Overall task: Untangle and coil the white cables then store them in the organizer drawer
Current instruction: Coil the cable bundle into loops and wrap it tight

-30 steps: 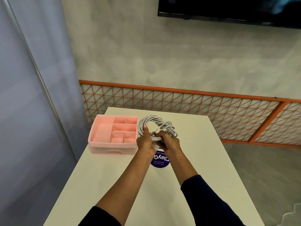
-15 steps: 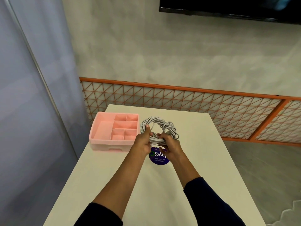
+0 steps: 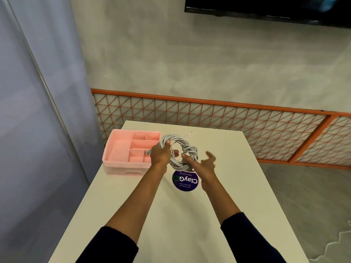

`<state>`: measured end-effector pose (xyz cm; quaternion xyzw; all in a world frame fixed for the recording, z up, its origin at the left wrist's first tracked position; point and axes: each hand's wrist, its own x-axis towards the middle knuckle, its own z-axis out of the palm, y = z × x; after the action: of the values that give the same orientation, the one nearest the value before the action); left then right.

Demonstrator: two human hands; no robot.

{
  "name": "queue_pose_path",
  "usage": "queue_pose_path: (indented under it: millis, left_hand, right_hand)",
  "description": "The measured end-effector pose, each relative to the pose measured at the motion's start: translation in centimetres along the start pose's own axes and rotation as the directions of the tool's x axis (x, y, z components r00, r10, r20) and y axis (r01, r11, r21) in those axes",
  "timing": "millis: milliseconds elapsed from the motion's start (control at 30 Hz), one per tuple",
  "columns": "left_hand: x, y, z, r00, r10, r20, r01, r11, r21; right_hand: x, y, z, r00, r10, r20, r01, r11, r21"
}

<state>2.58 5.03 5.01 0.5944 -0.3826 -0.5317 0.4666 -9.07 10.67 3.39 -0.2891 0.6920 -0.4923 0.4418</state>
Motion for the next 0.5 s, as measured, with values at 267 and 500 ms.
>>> queue_pose_path:
  millis: [267,500]
  left_hand:
    - [-0.5,1.1,-1.7,0.938,0.120,0.325,-0.238,0.905,0.354]
    - [-0.6,1.6,-2.6,0.877,0.088,0.473,-0.256,0.918,0.304]
  right_hand:
    - [1.5,-5.5,-1.4,0.825,-0.363,0.432,0.559,0.631,-0.538]
    - [2.0,-4.9,-0.9,0.837,-0.338,0.431,0.521,0.733,-0.438]
